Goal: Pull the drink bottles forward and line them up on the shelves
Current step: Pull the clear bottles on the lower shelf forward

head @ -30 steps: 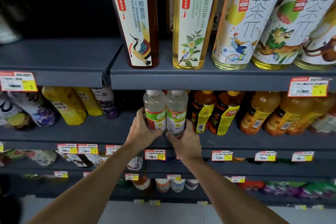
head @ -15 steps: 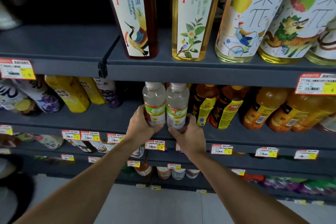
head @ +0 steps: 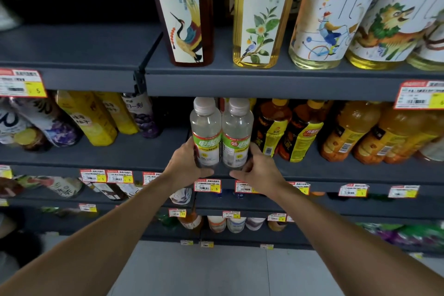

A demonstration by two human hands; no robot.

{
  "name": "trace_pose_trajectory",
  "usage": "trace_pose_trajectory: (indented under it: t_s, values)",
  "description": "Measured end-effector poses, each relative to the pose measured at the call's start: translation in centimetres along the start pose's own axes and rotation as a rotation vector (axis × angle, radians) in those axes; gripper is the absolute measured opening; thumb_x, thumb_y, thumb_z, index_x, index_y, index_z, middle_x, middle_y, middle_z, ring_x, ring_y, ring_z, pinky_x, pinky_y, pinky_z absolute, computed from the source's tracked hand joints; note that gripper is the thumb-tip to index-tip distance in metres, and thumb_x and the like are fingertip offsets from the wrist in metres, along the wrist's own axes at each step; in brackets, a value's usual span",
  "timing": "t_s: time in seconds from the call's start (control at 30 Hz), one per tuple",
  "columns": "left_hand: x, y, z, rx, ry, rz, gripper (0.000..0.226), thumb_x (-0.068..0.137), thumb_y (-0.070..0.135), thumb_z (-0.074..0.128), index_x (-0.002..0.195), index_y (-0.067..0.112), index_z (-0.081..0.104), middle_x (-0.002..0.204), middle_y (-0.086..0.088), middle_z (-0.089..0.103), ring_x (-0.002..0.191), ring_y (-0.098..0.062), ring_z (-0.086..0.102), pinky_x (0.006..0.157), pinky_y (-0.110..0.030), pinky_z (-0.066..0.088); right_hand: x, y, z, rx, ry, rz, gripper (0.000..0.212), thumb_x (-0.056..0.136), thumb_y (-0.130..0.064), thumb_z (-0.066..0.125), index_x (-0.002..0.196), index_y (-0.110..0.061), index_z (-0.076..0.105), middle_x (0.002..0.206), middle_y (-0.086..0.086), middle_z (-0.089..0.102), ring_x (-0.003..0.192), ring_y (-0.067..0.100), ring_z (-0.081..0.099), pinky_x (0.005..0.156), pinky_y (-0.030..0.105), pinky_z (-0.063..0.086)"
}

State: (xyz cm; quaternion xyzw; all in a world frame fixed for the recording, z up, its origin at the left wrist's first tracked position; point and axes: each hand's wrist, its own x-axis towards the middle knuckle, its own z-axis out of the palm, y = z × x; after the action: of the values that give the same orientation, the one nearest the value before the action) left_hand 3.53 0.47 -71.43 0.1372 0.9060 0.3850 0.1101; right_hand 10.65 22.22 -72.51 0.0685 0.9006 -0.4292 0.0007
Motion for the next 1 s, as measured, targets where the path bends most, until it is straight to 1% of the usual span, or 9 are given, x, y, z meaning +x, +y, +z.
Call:
trace_pose_trajectory:
  t_s: [0.1,0.2,0.3,0.4,0.5,0.6,0.8,0.87,1.0]
  values:
    - [0.1,-0.1,0.0,-0.011,0.006,-0.018,0.07,0.061,0.021,0.094,0.106,0.045,0.046,0.092,0.03,0.059,0.082,0.014,0.058,0.075,-0.008,0.04,0.1,0.1,0.2,-0.033,0.01,-0.015,0.057,0.077,-0.025,0.086,0.123,-0.021,0.052,0.066,-0.011,0.058,0.062,-0.007,0.058,0.053,0.008,0.038]
    - [-0.1,-0.3,-0.1,-0.021,0.011,-0.027,0.068,0.061,0.02,0.094,0.097,0.05,0.046,0.088,0.031,0.06,0.077,0.023,0.055,0.066,-0.003,0.037,0.0,0.4,0.2,-0.023,0.002,-0.004,0.052,0.078,-0.026,0.085,0.119,-0.023,0.052,0.069,-0.007,0.06,0.062,-0.001,0.058,0.053,0.01,0.038]
    - [-0.5,-0.7,0.0,-0.002,0.001,-0.008,0.071,0.061,0.02,0.093,0.106,0.048,0.046,0.096,0.025,0.063,0.086,0.01,0.061,0.076,-0.009,0.043,-0.2,0.5,0.0,-0.019,-0.033,0.003,0.054,0.078,-0.027,0.085,0.121,-0.025,0.051,0.072,-0.003,0.06,0.064,0.005,0.057,0.056,0.013,0.038]
    - [-1.0,-0.8,0.3,0.071,-0.013,0.016,0.081,0.061,0.023,0.093,0.128,0.031,0.048,0.115,0.01,0.062,0.106,-0.01,0.059,0.095,-0.031,0.05,-0.4,0.3,-0.2,-0.037,-0.053,0.005,0.053,0.078,-0.027,0.085,0.116,-0.031,0.048,0.074,-0.007,0.059,0.066,0.005,0.057,0.056,0.011,0.035]
    - [-1.0,-0.8,0.3,0.095,-0.011,0.001,0.079,0.064,0.024,0.092,0.13,0.028,0.049,0.119,0.004,0.061,0.11,-0.016,0.059,0.1,-0.038,0.051,-0.5,0.1,-0.2,-0.06,-0.038,-0.004,0.051,0.081,-0.024,0.084,0.117,-0.025,0.049,0.074,-0.006,0.059,0.067,0.005,0.057,0.057,0.013,0.036]
    - [-0.8,-1.0,0.1,0.081,-0.009,0.008,0.071,0.066,0.021,0.09,0.125,0.03,0.051,0.117,0.004,0.063,0.107,-0.015,0.06,0.097,-0.035,0.051,-0.8,0.0,0.0,-0.081,0.001,-0.025,0.051,0.084,-0.02,0.08,0.126,-0.018,0.051,0.075,-0.004,0.059,0.068,0.007,0.058,0.058,0.015,0.037]
    - [-0.5,-1.2,0.4,0.109,-0.005,0.019,0.074,0.067,0.024,0.09,0.13,0.028,0.049,0.119,0.005,0.061,0.108,-0.014,0.059,0.094,-0.028,0.047,-0.7,0.0,0.1,-0.108,0.0,-0.047,0.054,0.083,-0.021,0.081,0.127,-0.017,0.049,0.074,-0.005,0.057,0.066,0.006,0.057,0.06,0.018,0.038]
    - [-0.5,-1.3,0.4,0.114,-0.001,0.024,0.076,0.066,0.025,0.091,0.13,0.028,0.049,0.119,0.005,0.061,0.107,-0.013,0.058,0.094,-0.027,0.046,-0.6,-0.1,0.1,-0.1,-0.005,-0.046,0.062,0.08,-0.024,0.084,0.13,-0.019,0.048,0.072,-0.005,0.056,0.066,0.007,0.056,0.057,0.016,0.036]
    - [-0.4,-1.3,0.5,0.097,-0.014,0.026,0.073,0.066,0.025,0.091,0.127,0.029,0.05,0.119,0.007,0.063,0.103,-0.009,0.058,0.09,-0.024,0.045,-0.3,0.0,0.2,-0.085,0.007,-0.015,0.058,0.08,-0.025,0.084,0.127,-0.018,0.051,0.071,-0.013,0.051,0.065,0.002,0.052,0.056,0.012,0.032]
